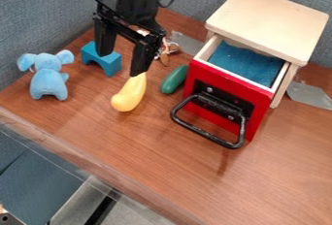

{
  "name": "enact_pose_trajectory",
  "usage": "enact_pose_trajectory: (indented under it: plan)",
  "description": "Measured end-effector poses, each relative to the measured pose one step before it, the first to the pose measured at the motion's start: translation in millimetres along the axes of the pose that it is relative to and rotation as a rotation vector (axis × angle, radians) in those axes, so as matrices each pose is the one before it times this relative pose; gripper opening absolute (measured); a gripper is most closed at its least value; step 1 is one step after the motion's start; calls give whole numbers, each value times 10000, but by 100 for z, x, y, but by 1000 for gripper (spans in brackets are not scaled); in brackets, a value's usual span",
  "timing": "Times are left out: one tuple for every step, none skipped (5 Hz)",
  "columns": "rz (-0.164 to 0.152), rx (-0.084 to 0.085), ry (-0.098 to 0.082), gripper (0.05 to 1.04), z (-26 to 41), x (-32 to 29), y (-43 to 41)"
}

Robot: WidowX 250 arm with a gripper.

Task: Place the green object inside the drawer

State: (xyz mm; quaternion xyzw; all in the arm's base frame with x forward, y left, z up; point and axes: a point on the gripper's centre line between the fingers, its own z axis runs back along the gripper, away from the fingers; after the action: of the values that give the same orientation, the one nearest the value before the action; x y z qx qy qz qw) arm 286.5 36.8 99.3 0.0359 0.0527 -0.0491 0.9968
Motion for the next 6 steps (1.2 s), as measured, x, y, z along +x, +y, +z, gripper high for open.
enact_pose_trajectory:
  plan:
    - [-58, -214, 369, 1001, -992, -59, -330]
    - [-197, -1141, 91, 1001, -288, 1419, -632]
    - [100, -787, -320, 1001, 636, 1216, 917]
    - [206, -326, -408, 1001, 1306, 1109, 920]
    - [374, -323, -267, 1001, -203, 590, 947]
    - [258, -162, 24, 1001, -1426, 162, 246]
